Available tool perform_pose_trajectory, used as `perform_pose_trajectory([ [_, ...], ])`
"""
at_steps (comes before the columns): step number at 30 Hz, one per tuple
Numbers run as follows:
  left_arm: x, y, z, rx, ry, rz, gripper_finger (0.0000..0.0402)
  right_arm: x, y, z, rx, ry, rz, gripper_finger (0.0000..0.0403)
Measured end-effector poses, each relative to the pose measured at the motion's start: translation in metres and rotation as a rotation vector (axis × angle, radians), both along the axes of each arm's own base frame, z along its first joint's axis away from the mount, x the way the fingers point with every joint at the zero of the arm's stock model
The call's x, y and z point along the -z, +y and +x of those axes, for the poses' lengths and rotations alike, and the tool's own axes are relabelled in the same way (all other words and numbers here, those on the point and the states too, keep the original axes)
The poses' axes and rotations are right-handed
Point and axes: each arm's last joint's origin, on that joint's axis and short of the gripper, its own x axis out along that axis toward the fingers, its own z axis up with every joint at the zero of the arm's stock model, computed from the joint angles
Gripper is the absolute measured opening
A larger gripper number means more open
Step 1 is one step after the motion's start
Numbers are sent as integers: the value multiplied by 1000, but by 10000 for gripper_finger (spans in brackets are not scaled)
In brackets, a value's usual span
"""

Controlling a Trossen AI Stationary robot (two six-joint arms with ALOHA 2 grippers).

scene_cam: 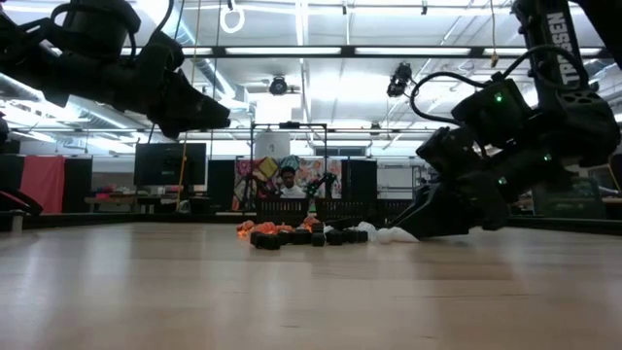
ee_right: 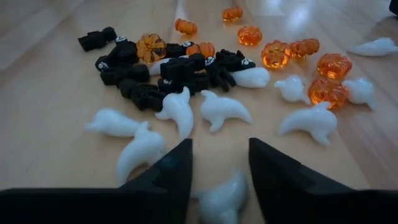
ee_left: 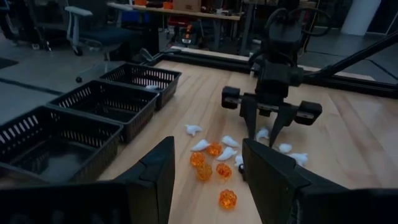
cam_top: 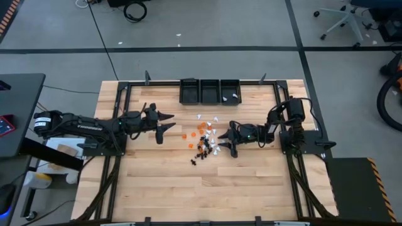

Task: Sort game pieces by color
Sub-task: Put the white game piece into the right black basket

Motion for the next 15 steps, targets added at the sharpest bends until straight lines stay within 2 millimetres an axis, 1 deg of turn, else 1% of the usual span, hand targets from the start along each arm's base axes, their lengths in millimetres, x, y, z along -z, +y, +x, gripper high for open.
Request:
perform_pose_trajectory([
  [5,2,0,0,-3,20,-23,167,1,0,-6,9,4,-10,97],
  [8,3,0,0,-6,21,-37,167,2,-2,-8,20,11,-7,74],
  [11,3,0,0,-8,18,-48,167,2,-4,-8,28,11,-3,60],
  [15,3,0,0,-10,14,-60,167,0,-8,-8,59,8,17,56],
])
